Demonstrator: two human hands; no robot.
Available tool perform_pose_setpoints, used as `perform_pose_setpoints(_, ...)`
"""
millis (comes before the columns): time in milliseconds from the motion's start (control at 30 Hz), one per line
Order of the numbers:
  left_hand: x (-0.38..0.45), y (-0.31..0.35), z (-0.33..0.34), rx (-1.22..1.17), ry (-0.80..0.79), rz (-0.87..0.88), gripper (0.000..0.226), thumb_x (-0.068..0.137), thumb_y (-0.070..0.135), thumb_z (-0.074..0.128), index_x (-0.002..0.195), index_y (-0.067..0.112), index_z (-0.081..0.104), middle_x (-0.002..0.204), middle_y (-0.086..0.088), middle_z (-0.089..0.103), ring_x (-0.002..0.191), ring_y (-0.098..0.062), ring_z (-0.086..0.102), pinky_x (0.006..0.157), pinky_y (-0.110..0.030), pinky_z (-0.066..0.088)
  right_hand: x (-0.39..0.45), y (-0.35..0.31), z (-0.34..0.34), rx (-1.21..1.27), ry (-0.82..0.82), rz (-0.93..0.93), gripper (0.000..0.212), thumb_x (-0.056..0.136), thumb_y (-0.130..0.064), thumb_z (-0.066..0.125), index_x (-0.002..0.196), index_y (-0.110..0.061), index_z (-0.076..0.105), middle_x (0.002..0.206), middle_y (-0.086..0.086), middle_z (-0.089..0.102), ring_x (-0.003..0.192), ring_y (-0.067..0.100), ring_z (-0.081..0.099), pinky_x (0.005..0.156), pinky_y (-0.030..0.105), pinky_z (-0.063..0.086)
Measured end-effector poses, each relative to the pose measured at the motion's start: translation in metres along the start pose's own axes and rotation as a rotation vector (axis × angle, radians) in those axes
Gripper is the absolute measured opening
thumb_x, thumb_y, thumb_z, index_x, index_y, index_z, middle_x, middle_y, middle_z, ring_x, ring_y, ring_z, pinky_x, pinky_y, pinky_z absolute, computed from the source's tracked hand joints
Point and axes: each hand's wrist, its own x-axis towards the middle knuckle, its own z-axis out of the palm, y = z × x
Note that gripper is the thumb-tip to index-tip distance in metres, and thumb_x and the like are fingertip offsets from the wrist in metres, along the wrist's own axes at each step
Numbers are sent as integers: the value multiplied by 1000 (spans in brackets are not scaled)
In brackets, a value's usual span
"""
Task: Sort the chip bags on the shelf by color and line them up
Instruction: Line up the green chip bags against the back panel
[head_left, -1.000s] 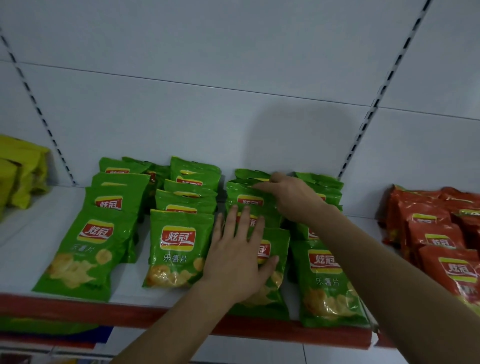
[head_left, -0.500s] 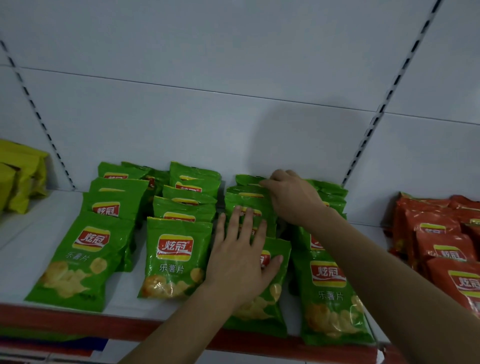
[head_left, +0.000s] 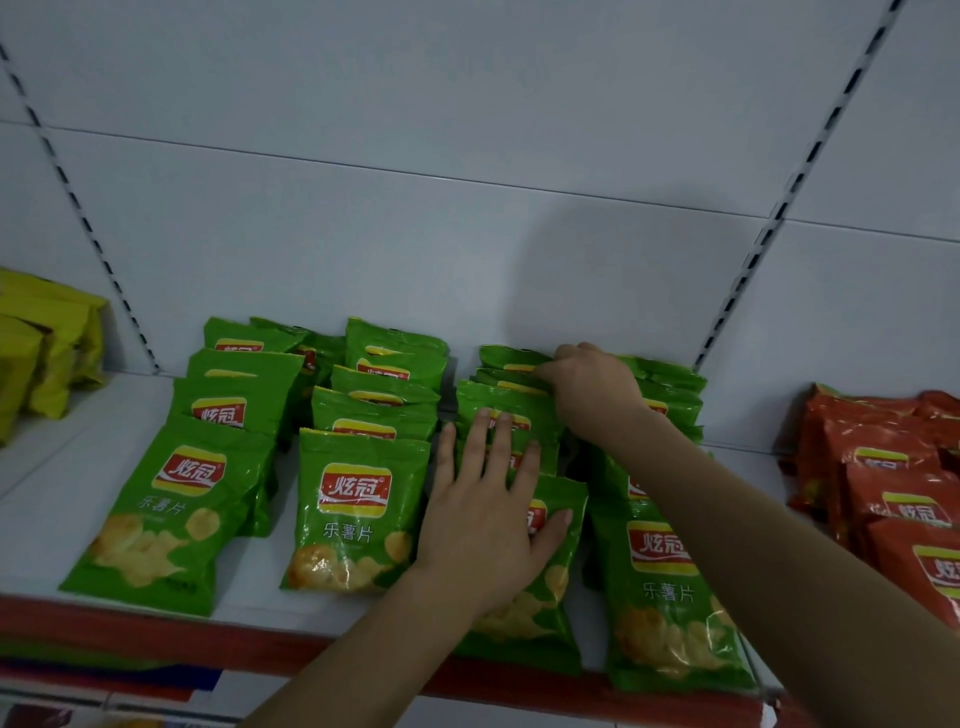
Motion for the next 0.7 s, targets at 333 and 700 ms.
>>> perform_pose_setpoints(333, 0, 2, -7, 28, -5, -5, 82, 102, 74, 22, 161, 21, 40, 173, -16, 22, 162, -37, 5, 124, -67, 9, -4, 0, -7, -18, 30, -40, 41, 95, -9, 58, 129, -29, 70, 107, 0, 64, 99, 27, 66, 77, 35, 49)
perform_pose_setpoints(700, -3, 0, -22, 17, 43, -51, 78, 105, 70, 17, 163, 22, 35, 173, -12, 23, 162, -34, 5, 126, -65, 8, -8, 12, -5, 94, 177, -11, 34, 98, -16, 56, 128, -20, 71, 114, 7, 69, 108, 34, 62, 84, 46, 58)
